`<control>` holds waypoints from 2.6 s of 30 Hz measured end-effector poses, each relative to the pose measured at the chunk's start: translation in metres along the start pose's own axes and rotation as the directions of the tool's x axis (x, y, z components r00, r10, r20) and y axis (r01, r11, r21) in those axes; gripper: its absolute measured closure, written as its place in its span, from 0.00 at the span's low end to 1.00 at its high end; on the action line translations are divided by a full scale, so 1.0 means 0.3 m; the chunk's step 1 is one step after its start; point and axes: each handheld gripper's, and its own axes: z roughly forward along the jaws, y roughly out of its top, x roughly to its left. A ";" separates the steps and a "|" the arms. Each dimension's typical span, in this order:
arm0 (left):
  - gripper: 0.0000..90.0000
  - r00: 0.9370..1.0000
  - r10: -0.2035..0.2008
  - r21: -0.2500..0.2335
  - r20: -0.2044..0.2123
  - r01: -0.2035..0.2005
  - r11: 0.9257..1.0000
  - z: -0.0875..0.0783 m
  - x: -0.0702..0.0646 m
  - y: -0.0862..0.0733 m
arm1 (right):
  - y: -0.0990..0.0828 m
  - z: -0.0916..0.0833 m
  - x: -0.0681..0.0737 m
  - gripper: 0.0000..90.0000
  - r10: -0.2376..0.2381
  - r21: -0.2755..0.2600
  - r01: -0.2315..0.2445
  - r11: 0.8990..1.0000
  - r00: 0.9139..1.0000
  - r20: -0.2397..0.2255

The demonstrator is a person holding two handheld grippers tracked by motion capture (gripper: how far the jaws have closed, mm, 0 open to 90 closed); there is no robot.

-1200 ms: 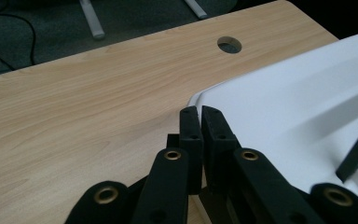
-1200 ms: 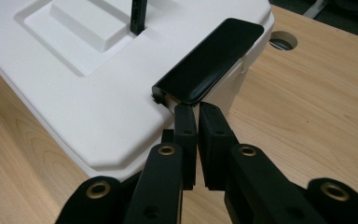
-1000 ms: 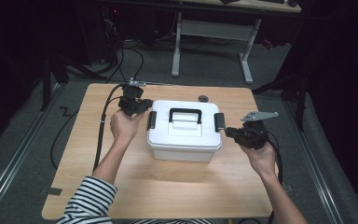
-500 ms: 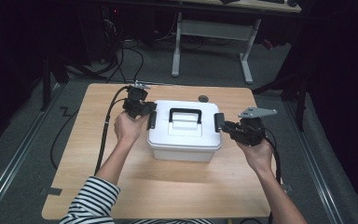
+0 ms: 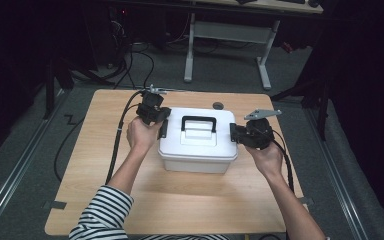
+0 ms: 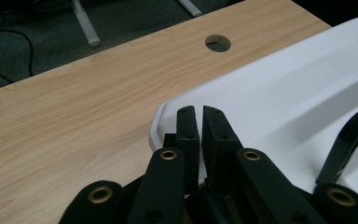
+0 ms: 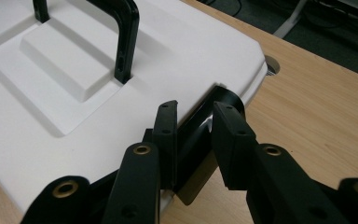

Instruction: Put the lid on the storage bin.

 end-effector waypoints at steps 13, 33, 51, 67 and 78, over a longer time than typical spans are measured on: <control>0.83 0.999 0.003 -0.068 0.032 -0.001 0.998 -0.076 -0.006 -0.040 | -0.025 -0.060 -0.006 0.78 0.027 -0.058 -0.028 0.998 1.000 -0.014; 0.58 0.996 -0.050 -0.173 0.077 0.063 0.983 -0.285 0.013 -0.251 | -0.203 -0.155 -0.060 0.60 0.143 -0.126 -0.144 0.982 0.990 -0.018; 0.45 0.991 -0.130 -0.172 0.013 0.131 0.976 -0.333 0.061 -0.537 | -0.434 -0.166 -0.096 0.49 0.265 -0.160 -0.262 0.952 0.964 -0.005; 0.43 0.977 -0.210 -0.096 -0.049 0.204 0.974 -0.262 0.108 -0.731 | -0.580 -0.074 -0.096 0.49 0.304 -0.068 -0.301 0.951 0.952 0.034; 0.43 0.967 -0.209 -0.034 -0.148 0.206 0.978 -0.215 0.139 -0.798 | -0.632 -0.018 -0.103 0.47 0.292 -0.008 -0.293 0.956 0.950 0.112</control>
